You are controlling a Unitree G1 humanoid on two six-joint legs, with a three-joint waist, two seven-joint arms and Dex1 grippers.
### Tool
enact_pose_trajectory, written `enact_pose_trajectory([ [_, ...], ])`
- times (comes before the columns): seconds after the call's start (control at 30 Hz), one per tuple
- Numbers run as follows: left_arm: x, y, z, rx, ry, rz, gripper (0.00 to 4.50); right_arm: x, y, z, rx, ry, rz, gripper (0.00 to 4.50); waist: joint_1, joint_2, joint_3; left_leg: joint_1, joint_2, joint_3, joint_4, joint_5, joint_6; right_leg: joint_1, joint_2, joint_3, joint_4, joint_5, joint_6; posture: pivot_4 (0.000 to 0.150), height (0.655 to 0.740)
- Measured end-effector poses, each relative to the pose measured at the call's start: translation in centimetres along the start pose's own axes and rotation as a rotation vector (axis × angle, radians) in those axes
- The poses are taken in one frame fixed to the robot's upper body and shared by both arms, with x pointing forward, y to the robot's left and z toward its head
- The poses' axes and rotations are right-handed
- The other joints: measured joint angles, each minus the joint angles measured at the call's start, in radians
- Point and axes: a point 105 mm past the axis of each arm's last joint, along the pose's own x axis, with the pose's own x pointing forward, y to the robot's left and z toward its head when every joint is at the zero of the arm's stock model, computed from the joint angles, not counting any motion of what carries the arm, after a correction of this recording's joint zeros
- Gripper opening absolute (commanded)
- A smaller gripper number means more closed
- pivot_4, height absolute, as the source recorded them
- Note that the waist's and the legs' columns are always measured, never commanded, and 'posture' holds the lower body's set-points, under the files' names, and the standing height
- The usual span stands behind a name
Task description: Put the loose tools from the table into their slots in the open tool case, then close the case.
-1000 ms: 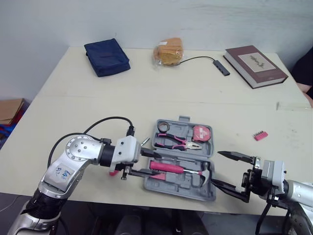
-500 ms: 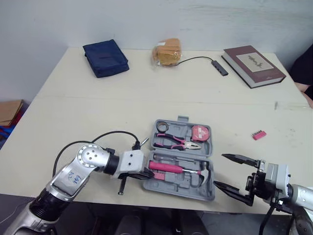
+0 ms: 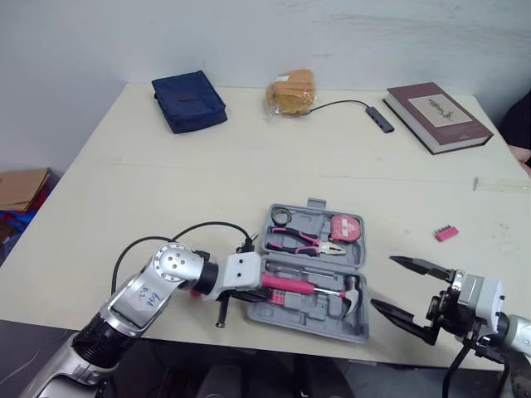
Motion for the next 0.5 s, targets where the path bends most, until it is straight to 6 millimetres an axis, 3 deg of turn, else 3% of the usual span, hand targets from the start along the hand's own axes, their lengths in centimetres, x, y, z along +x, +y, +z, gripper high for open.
enact_pose_trajectory([
  [0.1,-1.8,1.1,0.5,-0.020,-0.176,0.087,0.87,-1.7,-1.7,0.1,-0.006,0.012,-0.140,4.50,0.002,-0.004,0.003,-0.005,0.000,0.000,0.000,0.001,-0.002,-0.007,0.000,0.000,0.002,0.000,0.000,0.150,0.7400],
  [0.23,-6.4,2.4,1.4,0.022,-0.310,0.229,2.70,-4.8,-3.9,-0.7,-0.025,0.052,-0.336,4.50,-0.001,-0.004,0.003,-0.004,0.001,0.000,-0.001,0.001,-0.003,-0.006,0.000,0.000,0.002,0.000,0.000,0.150,0.7400],
  [0.3,-9.1,3.3,0.3,-0.009,-0.326,0.347,3.77,-6.7,-5.0,-1.3,-0.052,0.099,-0.448,4.50,-0.004,-0.003,0.003,-0.004,0.000,0.001,-0.001,0.001,-0.002,-0.006,0.000,0.000,0.002,0.000,0.000,0.150,0.7400],
  [0.37,-11.1,3.8,-1.1,-0.038,-0.308,0.442,4.43,-8.5,-5.9,-1.9,-0.078,0.159,-0.548,4.50,-0.006,-0.003,0.003,-0.004,0.000,0.001,-0.002,0.001,-0.002,-0.006,0.000,0.000,0.002,0.000,0.000,0.150,0.7400],
  [0.5,-18.3,4.6,-5.3,-0.123,-0.246,0.759,4.43,-14.6,-6.6,-3.7,-0.083,0.293,-0.811,4.50,-0.012,-0.004,0.003,-0.004,0.001,0.000,-0.004,0.001,-0.002,-0.007,0.000,-0.001,0.001,-0.001,-0.002,0.150,0.7400],
])
